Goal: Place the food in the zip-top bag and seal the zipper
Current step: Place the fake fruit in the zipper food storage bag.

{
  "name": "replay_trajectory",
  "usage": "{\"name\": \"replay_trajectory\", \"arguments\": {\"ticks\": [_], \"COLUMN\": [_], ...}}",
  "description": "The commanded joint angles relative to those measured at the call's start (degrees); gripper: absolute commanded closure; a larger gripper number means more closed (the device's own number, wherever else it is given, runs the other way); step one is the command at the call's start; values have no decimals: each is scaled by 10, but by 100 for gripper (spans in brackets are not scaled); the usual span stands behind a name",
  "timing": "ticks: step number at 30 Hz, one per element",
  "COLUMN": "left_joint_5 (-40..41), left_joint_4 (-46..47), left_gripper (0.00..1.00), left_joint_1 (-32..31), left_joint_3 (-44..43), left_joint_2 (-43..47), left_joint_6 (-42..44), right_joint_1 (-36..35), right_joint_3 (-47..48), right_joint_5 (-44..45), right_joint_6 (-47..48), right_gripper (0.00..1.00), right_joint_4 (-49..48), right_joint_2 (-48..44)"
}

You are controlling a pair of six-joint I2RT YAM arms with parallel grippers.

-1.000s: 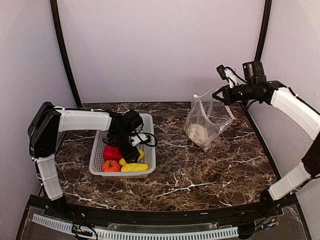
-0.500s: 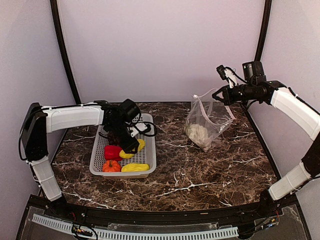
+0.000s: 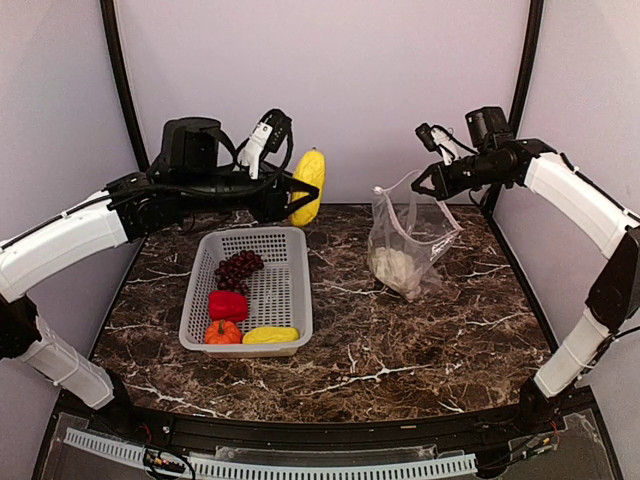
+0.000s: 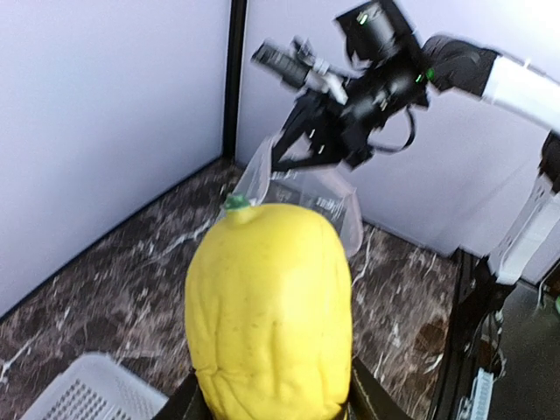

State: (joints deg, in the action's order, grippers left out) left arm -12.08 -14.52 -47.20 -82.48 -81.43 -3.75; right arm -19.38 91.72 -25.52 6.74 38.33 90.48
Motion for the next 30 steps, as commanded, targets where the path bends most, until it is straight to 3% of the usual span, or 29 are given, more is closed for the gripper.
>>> {"name": "replay_trajectory", "arguments": {"ticks": [1, 4, 9, 22, 30], "left_joint_5": [-7, 0, 22, 132, 239], "left_joint_4": [245, 355, 433, 505, 450], "left_gripper": [67, 67, 68, 69, 63], "left_joint_1": [-43, -71, -105, -142, -148], "left_joint_3": [29, 3, -87, -187, -259], "left_joint_2": [-5, -68, -176, -338, -401], "left_joint_6": [-61, -81, -87, -20, 18], "right_joint_1": [-12, -15, -18, -18, -19], "right_joint_3": [67, 104, 132, 126, 127], "right_joint_5": [-4, 12, 18, -33, -38], "right_joint_6": [1, 8, -7, -53, -61], "right_gripper": [100, 100, 100, 100, 100], "right_joint_4": [67, 99, 136, 134, 132], "right_joint_2": [15, 25, 35, 27, 29]}}
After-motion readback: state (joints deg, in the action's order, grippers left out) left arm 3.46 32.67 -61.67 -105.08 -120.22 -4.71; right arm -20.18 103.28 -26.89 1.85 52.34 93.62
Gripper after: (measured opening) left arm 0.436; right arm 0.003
